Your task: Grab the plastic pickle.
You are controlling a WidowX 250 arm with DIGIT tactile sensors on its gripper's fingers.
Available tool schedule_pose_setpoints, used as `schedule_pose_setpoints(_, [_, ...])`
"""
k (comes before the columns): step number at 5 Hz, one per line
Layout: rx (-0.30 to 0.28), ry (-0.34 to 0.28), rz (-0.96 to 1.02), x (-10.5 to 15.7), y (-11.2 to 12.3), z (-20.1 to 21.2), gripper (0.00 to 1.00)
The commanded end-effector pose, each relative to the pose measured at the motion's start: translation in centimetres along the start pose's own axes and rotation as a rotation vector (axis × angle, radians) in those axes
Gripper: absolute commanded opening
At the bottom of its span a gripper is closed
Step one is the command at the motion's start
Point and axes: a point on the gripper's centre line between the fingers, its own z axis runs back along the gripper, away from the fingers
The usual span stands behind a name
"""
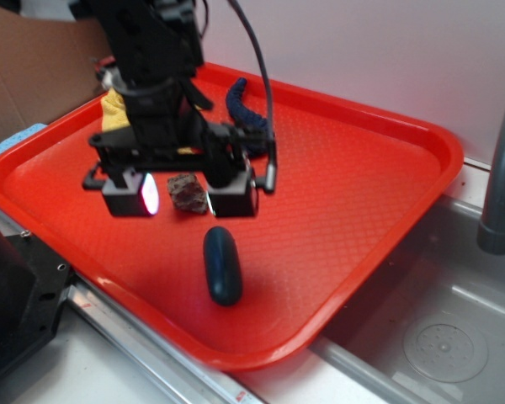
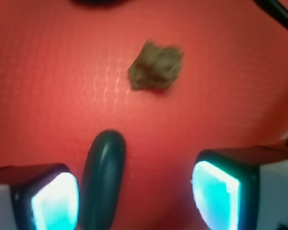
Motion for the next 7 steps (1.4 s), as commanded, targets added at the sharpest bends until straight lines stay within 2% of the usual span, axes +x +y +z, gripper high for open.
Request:
schedule_pose_setpoints(1, [-0.027, -0.021, -0.049, -0.8, -1.9, -3.1, 1.0])
schedule_pose_setpoints(2, [-0.03, -0.029, -0.043, -0.6, -2.1, -3.8, 0.63])
schedule_pose_setpoints(3, [-0.035, -0.03, -0.031, -0.5, -2.0, -4.2, 0.0])
schedule_pose_setpoints(4, [-0.049, -0.009, -0.126, -0.1, -1.5, -2.7, 0.0])
schedule_pose_setpoints(5, [-0.005, -0.023, -0.211, 1.4, -0.8, 1.0, 0.0])
schedule_pose_setpoints(6, [0.007, -0.039, -0.233, 3.8, 0.2, 4.3, 0.0])
schedule_pose_setpoints(7, [-0.015, -0.037, -0.26, 5.9, 1.2, 7.2, 0.0])
